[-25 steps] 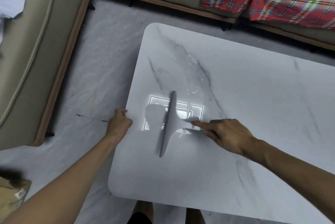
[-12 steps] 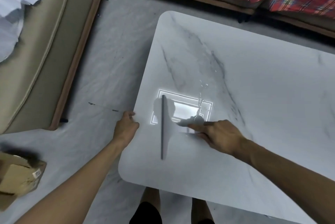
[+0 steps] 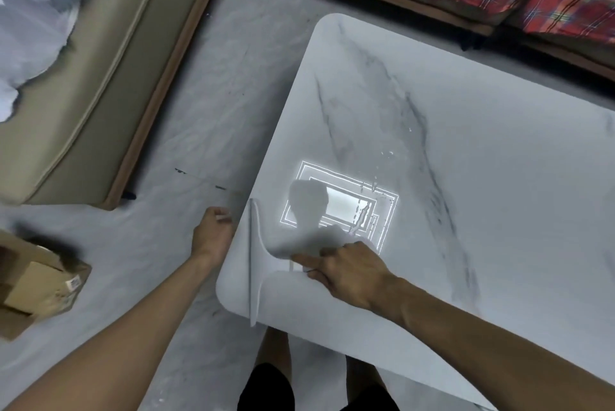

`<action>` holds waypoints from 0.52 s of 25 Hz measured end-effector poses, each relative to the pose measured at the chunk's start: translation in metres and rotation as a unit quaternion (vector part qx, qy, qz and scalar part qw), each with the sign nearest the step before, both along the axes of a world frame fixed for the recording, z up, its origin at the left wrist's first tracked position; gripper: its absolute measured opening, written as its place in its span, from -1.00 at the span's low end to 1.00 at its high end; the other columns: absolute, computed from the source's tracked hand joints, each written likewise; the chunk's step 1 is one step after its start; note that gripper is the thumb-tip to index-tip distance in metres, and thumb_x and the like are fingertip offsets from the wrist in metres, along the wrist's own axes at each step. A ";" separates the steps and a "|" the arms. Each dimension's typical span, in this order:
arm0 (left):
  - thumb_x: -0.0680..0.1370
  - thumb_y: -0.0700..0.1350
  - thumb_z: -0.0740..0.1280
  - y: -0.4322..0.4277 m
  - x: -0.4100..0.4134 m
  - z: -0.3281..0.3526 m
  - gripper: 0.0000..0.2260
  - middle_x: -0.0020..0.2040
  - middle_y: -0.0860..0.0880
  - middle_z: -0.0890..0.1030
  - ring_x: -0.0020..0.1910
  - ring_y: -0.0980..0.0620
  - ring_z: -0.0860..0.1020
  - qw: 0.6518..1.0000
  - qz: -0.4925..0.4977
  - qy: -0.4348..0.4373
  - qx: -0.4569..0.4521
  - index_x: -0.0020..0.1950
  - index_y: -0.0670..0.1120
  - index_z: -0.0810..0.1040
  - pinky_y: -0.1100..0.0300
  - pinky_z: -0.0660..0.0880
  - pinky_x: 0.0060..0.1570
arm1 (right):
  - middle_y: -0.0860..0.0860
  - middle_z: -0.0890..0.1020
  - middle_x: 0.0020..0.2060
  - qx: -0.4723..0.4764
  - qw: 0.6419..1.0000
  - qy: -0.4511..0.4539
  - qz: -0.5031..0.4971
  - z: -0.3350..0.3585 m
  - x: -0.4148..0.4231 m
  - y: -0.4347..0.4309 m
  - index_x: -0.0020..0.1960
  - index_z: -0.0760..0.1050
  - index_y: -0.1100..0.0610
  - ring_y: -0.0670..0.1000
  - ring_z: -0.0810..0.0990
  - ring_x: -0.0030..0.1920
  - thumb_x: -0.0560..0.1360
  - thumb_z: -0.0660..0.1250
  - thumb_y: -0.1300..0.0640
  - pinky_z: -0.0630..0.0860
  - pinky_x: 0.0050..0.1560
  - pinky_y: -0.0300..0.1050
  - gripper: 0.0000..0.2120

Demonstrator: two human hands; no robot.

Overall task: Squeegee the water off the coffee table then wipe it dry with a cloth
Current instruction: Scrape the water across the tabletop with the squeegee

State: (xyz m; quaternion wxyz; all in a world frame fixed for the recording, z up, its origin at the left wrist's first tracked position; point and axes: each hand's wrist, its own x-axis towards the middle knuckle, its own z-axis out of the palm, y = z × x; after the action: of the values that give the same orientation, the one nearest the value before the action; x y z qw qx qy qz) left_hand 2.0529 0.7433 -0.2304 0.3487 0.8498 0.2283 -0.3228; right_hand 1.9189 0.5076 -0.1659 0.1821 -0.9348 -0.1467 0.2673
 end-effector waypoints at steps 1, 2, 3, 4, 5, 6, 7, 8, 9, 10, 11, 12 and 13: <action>0.53 -0.17 0.25 0.005 -0.006 0.001 -0.72 0.09 -0.05 0.56 -0.03 -0.02 0.51 1.000 -0.007 0.002 0.015 0.24 -0.05 0.46 0.18 0.43 -0.02 | 0.02 0.64 0.08 0.000 1.000 0.005 0.027 -0.006 0.004 0.021 0.49 0.19 -0.19 0.13 0.63 0.00 0.66 0.07 -0.04 0.52 -0.01 -0.03 -0.60; 0.53 -0.16 0.26 0.008 -0.013 0.001 -0.70 0.09 -0.06 0.56 -0.01 -0.04 0.51 1.000 -0.012 0.007 0.023 0.26 -0.06 0.45 0.16 0.44 0.01 | 0.04 0.64 0.08 -0.007 0.999 0.013 0.048 -0.012 0.007 0.033 0.50 0.17 -0.17 0.14 0.62 0.02 0.66 0.08 -0.02 0.52 0.02 -0.02 -0.59; 0.53 -0.16 0.26 0.009 -0.019 0.002 -0.68 0.11 -0.07 0.56 0.00 -0.05 0.52 0.999 -0.018 0.013 0.024 0.28 -0.06 0.44 0.14 0.46 0.03 | 0.05 0.63 0.09 -0.016 0.998 0.014 0.061 -0.016 0.007 0.037 0.51 0.14 -0.17 0.14 0.62 0.02 0.66 0.08 -0.01 0.52 0.04 0.00 -0.57; 0.53 -0.16 0.25 0.008 -0.024 0.001 -0.66 0.12 -0.07 0.56 0.01 -0.06 0.52 0.999 -0.025 0.019 0.021 0.31 -0.05 0.42 0.14 0.48 0.02 | 0.06 0.63 0.09 -0.020 0.998 0.012 0.062 -0.019 0.005 0.032 0.51 0.11 -0.19 0.14 0.62 0.02 0.66 0.07 -0.02 0.53 0.04 0.01 -0.56; 0.53 -0.19 0.24 0.007 -0.030 0.001 -0.64 0.14 -0.07 0.56 0.00 -0.05 0.53 0.999 -0.034 0.021 0.016 0.32 -0.05 0.40 0.16 0.48 -0.03 | 0.05 0.62 0.09 -0.018 0.998 0.012 0.052 -0.019 0.000 0.021 0.51 0.09 -0.22 0.15 0.62 0.02 0.66 0.05 -0.04 0.52 0.02 0.01 -0.56; 0.52 -0.23 0.21 0.004 -0.035 0.001 -0.63 0.16 -0.07 0.56 -0.02 -0.03 0.52 0.999 -0.046 0.016 0.014 0.33 -0.05 0.39 0.20 0.46 -0.11 | 0.03 0.61 0.10 -0.016 0.999 0.014 0.035 -0.018 -0.006 0.004 0.51 0.06 -0.27 0.15 0.62 0.02 0.66 0.02 -0.07 0.51 -0.01 0.01 -0.57; 0.52 -0.25 0.19 0.001 -0.038 0.001 -0.62 0.16 -0.07 0.55 -0.06 -0.02 0.51 0.998 -0.059 0.010 0.017 0.34 -0.05 0.38 0.23 0.42 -0.17 | 0.00 0.61 0.10 -0.014 1.000 0.019 0.013 -0.016 -0.015 -0.016 0.50 0.02 -0.33 0.16 0.62 0.02 0.65 -0.01 -0.10 0.50 -0.04 -0.01 -0.56; 0.53 -0.26 0.18 -0.002 -0.041 0.001 -0.62 0.15 -0.07 0.55 -0.08 -0.02 0.50 0.997 -0.075 0.005 0.026 0.34 -0.04 0.37 0.23 0.39 -0.18 | -0.03 0.61 0.08 -0.014 1.000 0.025 -0.012 -0.012 -0.025 -0.039 0.48 -0.03 -0.38 0.15 0.62 -0.02 0.65 -0.03 -0.12 0.49 -0.09 -0.03 -0.56; 0.53 -0.26 0.18 -0.003 -0.041 0.001 -0.61 0.12 -0.07 0.54 -0.10 -0.02 0.49 0.996 -0.088 0.004 0.033 0.34 -0.04 0.37 0.22 0.39 -0.15 | -0.07 0.61 0.03 -0.022 0.999 0.029 -0.033 -0.008 -0.037 -0.062 0.46 -0.09 -0.43 0.13 0.63 -0.08 0.64 -0.05 -0.13 0.47 -0.15 -0.06 -0.55; 0.53 -0.25 0.19 -0.004 -0.042 0.003 -0.61 0.09 -0.05 0.52 -0.09 -0.02 0.49 0.995 -0.091 0.007 0.034 0.35 -0.04 0.36 0.21 0.38 -0.12 | -0.09 0.61 -0.05 -0.036 0.998 0.029 -0.051 -0.002 -0.048 -0.083 0.44 -0.15 -0.46 0.11 0.63 -0.15 0.63 -0.07 -0.13 0.45 -0.21 -0.08 -0.54; 0.53 -0.25 0.20 -0.004 -0.042 0.005 -0.60 0.08 -0.03 0.50 -0.07 -0.02 0.48 0.996 -0.082 0.012 0.026 0.36 -0.05 0.35 0.21 0.37 -0.09 | -0.10 0.60 -0.15 -0.051 0.996 0.023 -0.069 0.004 -0.057 -0.101 0.42 -0.19 -0.48 0.10 0.62 -0.22 0.62 -0.07 -0.14 0.43 -0.28 -0.10 -0.52; 0.52 -0.25 0.21 -0.003 -0.042 0.007 -0.59 0.09 -0.01 0.47 -0.04 -0.01 0.47 0.998 -0.064 0.019 0.012 0.37 -0.06 0.35 0.21 0.36 -0.07 | -0.10 0.58 -0.23 -0.064 0.994 0.015 -0.084 0.010 -0.064 -0.114 0.42 -0.18 -0.48 0.08 0.61 -0.28 0.62 -0.05 -0.14 0.43 -0.33 -0.11 -0.52; 0.52 -0.24 0.22 -0.001 -0.043 0.008 -0.59 0.11 0.00 0.47 -0.01 -0.01 0.46 0.999 -0.038 0.023 -0.003 0.37 -0.07 0.35 0.21 0.36 -0.07 | -0.11 0.55 -0.29 -0.078 0.993 0.005 -0.090 0.014 -0.069 -0.122 0.43 -0.13 -0.46 0.06 0.60 -0.32 0.61 -0.02 -0.14 0.45 -0.37 -0.12 -0.52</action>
State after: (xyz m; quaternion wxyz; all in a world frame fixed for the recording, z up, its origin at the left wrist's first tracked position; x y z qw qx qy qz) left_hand 2.0095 0.7422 -0.2219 0.3330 0.8493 0.2030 -0.3559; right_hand 1.8497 0.3859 -0.1518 0.1330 -0.9541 -0.0403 0.2653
